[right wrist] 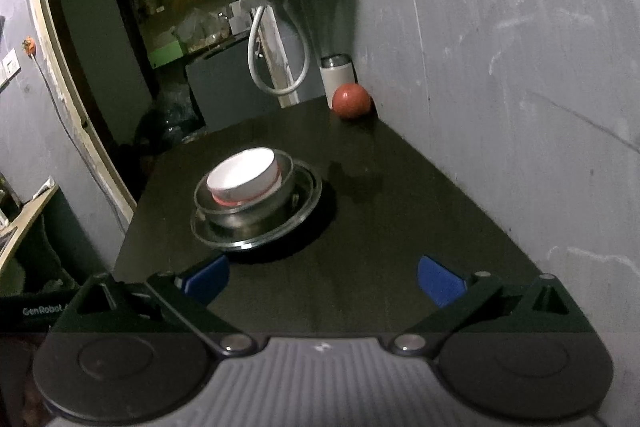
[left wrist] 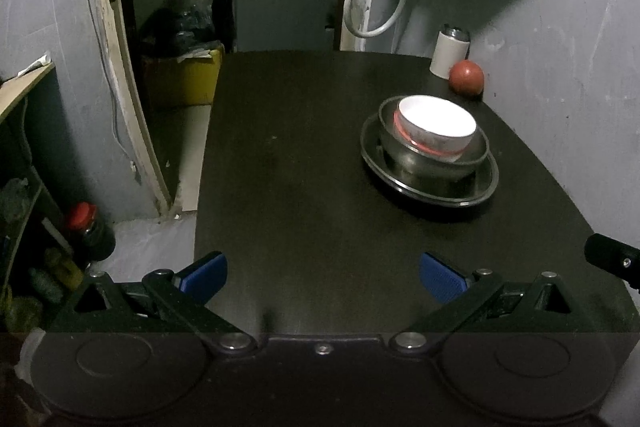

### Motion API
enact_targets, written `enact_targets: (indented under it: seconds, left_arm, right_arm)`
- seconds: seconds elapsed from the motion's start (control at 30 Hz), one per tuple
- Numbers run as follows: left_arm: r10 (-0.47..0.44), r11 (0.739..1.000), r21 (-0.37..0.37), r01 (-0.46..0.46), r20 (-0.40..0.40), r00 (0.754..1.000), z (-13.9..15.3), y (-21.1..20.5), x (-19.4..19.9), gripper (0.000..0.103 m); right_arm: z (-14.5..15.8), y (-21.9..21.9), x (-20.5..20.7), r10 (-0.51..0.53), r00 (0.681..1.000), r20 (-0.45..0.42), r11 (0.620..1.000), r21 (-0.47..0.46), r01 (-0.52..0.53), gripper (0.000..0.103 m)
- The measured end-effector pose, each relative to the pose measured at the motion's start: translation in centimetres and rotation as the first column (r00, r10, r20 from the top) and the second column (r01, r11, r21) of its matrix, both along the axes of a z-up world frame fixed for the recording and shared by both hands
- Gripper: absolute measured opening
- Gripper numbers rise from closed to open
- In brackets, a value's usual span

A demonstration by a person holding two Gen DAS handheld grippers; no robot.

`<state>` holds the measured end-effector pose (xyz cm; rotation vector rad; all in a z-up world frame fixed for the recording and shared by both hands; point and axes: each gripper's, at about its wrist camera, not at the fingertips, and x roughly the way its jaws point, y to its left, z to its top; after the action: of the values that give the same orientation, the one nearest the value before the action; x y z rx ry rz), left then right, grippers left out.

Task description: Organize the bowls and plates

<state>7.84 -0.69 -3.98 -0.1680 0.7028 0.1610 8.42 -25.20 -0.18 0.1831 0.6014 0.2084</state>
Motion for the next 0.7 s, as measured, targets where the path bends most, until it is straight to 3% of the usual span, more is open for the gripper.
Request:
enact_targets:
  seconds: [0.3, 0.7]
  left_arm:
    - [-0.003, 1.000, -0.013, 0.003, -0.036, 0.999, -2.1, -0.2, -1.0, 0.102]
    - [-0.014, 1.000, -0.006, 0.014, -0.054, 0.998, -2.7, -0.7, -1.6, 0.102]
  right_arm:
    - [-1.7, 0.1, -0.6, 0.019, 0.998, -0.053, 1.000, -0.013, -0.019, 0.103]
    - [-3.0, 0.2, -0.7, 0.038, 0.995, -0.096, 0.999, -0.026, -0.041, 0.103]
